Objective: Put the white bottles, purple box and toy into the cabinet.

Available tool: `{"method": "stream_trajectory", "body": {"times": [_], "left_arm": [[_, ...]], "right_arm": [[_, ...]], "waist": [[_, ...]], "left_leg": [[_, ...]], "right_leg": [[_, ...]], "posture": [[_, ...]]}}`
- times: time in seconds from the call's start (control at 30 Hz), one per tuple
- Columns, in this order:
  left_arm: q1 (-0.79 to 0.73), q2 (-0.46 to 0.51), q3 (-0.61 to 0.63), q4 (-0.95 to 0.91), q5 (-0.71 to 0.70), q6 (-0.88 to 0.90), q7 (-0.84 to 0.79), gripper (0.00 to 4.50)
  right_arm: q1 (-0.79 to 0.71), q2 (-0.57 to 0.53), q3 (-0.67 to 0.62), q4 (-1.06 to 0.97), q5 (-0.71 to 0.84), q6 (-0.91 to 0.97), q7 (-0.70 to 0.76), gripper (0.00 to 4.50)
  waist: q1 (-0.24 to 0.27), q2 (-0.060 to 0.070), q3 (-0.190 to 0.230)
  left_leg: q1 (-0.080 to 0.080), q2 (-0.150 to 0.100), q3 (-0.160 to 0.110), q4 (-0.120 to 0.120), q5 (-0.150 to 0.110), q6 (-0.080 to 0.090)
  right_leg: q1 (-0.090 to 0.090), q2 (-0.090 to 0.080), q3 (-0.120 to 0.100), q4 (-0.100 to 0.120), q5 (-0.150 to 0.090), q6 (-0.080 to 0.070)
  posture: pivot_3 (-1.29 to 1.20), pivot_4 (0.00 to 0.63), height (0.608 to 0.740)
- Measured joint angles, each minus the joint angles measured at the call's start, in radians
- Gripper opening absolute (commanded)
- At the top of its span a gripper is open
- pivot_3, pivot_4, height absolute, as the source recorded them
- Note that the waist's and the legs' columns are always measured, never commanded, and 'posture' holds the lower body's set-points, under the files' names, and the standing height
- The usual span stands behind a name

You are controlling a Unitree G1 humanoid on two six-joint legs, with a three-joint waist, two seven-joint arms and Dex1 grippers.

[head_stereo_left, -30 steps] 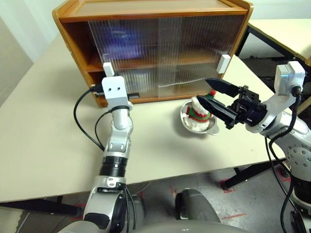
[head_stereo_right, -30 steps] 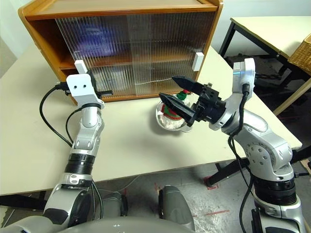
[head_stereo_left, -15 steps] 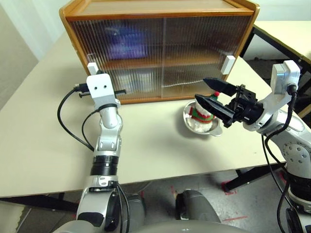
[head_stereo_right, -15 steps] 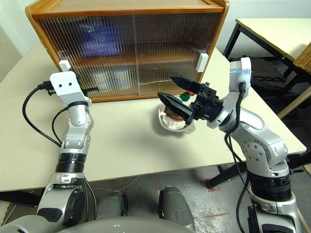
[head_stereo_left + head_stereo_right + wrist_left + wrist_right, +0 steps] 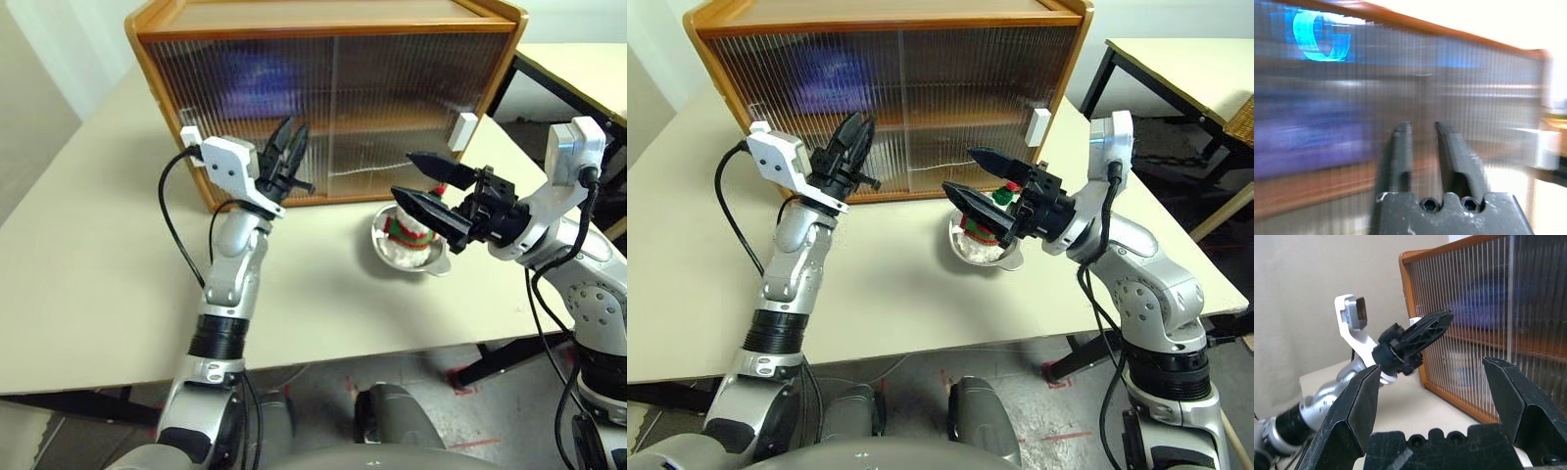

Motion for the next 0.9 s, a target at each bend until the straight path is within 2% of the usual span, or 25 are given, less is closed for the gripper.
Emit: {"method": "stream_trajectory", "body": {"times": [0.2,0.4,0.53,0.8,0.83,0.9], "left_arm": [[-0.098,0.134,0.092,0.146,-0.176,0.100,-0.270,4.41],[-0.116,0.229,0.105,0.194,-0.261,0.220,-0.501,4.46],[-0.113,0.283,0.121,0.182,-0.292,0.282,-0.579,4.50],[-0.052,0.353,0.163,0.112,-0.326,0.391,-0.632,4.50],[-0.046,0.354,0.163,0.098,-0.330,0.401,-0.635,4.50],[-0.034,0.360,0.165,0.068,-0.337,0.418,-0.638,4.50]], "right_arm": [[0.032,0.000,-0.012,-0.003,-0.011,-0.002,-0.023,4.50],[0.054,0.000,-0.037,0.006,-0.074,-0.043,-0.073,4.50],[0.061,-0.004,-0.086,0.087,-0.160,-0.111,-0.118,3.20],[-0.024,-0.024,-0.150,0.380,-0.315,-0.296,-0.155,0.23],[-0.043,-0.026,-0.150,0.422,-0.331,-0.317,-0.155,0.02],[-0.081,-0.032,-0.151,0.510,-0.368,-0.366,-0.156,0.02]], "waist": [[-0.004,0.001,0.000],[-0.020,0.001,0.000],[-0.023,0.001,0.000],[-0.039,0.001,0.000],[-0.040,0.001,0.000],[-0.042,0.001,0.000]], "left_leg": [[0.000,0.000,0.000,0.002,0.000,0.000],[-0.001,0.000,0.000,0.000,0.001,0.001],[-0.001,0.000,0.000,0.000,0.001,0.001],[0.000,0.000,0.000,0.000,0.000,0.001],[0.000,0.000,0.000,0.000,0.001,0.001],[0.000,0.000,0.001,0.000,0.001,0.001]], "right_leg": [[0.000,0.000,0.000,0.001,0.000,0.000],[0.000,0.000,0.000,-0.001,0.000,0.000],[0.000,0.000,0.000,-0.001,0.000,-0.001],[0.000,0.000,0.001,0.000,0.000,-0.001],[0.000,0.000,0.001,0.000,0.000,-0.001],[0.000,0.000,0.002,0.000,0.000,-0.001]], "posture": [[-0.11,0.000,0.740],[-0.12,0.000,0.740],[-0.11,0.000,0.740],[-0.08,0.000,0.740],[-0.07,0.000,0.740],[-0.07,0.000,0.740]]}}
